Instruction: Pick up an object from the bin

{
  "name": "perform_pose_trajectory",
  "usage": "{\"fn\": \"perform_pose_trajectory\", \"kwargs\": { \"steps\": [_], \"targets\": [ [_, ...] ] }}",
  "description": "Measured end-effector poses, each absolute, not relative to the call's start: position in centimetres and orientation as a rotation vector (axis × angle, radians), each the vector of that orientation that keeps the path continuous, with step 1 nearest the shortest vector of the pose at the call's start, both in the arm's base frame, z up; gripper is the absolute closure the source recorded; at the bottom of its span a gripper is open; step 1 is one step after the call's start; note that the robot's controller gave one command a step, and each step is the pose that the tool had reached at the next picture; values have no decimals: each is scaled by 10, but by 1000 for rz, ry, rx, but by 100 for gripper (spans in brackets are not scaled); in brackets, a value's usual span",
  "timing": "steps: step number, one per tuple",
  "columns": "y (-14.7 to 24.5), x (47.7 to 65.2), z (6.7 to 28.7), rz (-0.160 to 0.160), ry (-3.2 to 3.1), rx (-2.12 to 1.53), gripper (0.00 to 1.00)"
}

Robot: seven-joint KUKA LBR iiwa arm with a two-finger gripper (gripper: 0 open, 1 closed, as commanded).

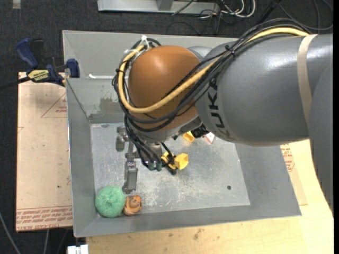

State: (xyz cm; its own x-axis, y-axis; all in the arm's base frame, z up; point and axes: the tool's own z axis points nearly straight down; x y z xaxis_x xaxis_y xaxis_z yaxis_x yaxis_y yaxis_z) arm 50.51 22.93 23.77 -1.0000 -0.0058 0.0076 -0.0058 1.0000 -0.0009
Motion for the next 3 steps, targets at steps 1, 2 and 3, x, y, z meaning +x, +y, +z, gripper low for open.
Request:
{"fn": "perform_pose_trajectory", "kwargs": {
  "steps": [1, 2, 3],
  "targets": [
    [228, 507, 242, -2, -3142, 1, 0],
    [210, 502, 192, -4, -3146, 96, 0],
    [207, 488, 137, -2, -3137, 219, 0]
  ]
}}
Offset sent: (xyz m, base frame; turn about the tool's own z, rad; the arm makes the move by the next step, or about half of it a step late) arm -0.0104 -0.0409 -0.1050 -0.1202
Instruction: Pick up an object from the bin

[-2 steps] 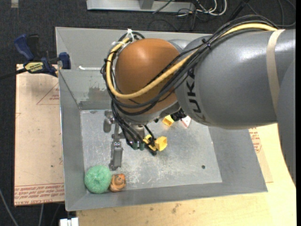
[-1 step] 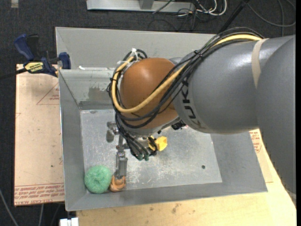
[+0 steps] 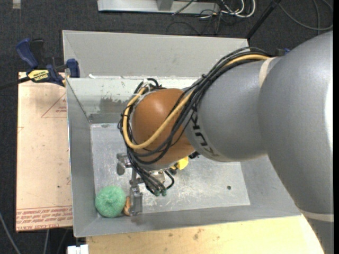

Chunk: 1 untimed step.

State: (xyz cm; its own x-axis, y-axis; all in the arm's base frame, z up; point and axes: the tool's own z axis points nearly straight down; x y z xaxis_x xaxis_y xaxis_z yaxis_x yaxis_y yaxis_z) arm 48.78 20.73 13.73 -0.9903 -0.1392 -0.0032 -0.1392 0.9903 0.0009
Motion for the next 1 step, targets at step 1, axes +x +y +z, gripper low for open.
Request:
{"fn": "perform_pose_trajectory", "kwargs": {
  "steps": [1],
  "targets": [
    [215, 488, 103, 0, 3098, -531, 0]
  ]
}}
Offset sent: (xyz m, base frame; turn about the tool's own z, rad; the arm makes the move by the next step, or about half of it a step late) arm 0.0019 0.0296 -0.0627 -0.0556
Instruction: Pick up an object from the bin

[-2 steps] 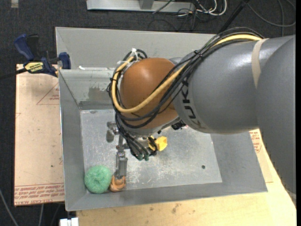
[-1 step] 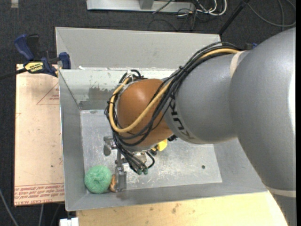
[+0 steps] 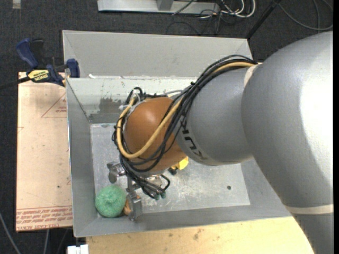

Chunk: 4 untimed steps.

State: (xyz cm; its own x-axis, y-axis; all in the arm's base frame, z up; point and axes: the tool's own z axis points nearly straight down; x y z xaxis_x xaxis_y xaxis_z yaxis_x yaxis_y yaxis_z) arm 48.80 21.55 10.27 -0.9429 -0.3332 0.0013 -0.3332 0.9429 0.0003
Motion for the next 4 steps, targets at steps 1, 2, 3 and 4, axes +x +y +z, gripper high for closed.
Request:
{"fn": "perform_pose_trajectory", "kwargs": {
  "steps": [1, 2, 3, 4],
  "targets": [
    [237, 491, 76, 0, -3129, 305, 100],
    [236, 491, 76, 0, -3129, 303, 100],
    [226, 487, 83, -2, -3117, 395, 100],
    [190, 493, 107, -2, -3103, 493, 100]
  ]
}}
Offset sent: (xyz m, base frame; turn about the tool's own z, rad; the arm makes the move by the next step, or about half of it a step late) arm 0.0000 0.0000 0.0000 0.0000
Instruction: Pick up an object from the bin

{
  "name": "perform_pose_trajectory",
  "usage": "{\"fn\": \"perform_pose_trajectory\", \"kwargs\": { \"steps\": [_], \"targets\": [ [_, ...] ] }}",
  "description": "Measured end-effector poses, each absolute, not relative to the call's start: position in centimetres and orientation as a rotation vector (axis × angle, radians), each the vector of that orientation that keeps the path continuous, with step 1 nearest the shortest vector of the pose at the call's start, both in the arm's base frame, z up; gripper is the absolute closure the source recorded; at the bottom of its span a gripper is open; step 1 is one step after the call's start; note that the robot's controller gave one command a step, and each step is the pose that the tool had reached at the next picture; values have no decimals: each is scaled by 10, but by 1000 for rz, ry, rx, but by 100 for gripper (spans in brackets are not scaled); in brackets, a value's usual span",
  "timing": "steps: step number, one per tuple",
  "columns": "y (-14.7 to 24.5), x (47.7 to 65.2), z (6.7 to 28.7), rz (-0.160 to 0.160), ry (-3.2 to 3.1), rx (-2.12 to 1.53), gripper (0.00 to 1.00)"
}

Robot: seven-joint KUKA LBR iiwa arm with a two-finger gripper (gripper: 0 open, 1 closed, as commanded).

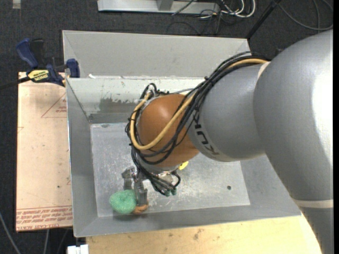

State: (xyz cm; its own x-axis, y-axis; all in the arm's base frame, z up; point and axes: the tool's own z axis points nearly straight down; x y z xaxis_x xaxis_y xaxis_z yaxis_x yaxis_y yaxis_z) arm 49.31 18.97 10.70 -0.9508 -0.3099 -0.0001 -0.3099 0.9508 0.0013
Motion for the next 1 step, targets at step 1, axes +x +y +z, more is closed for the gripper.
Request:
{"fn": "perform_pose_trajectory", "kwargs": {
  "steps": [1],
  "targets": [
    [188, 487, 203, -3, -3103, 500, 100]
  ]
}}
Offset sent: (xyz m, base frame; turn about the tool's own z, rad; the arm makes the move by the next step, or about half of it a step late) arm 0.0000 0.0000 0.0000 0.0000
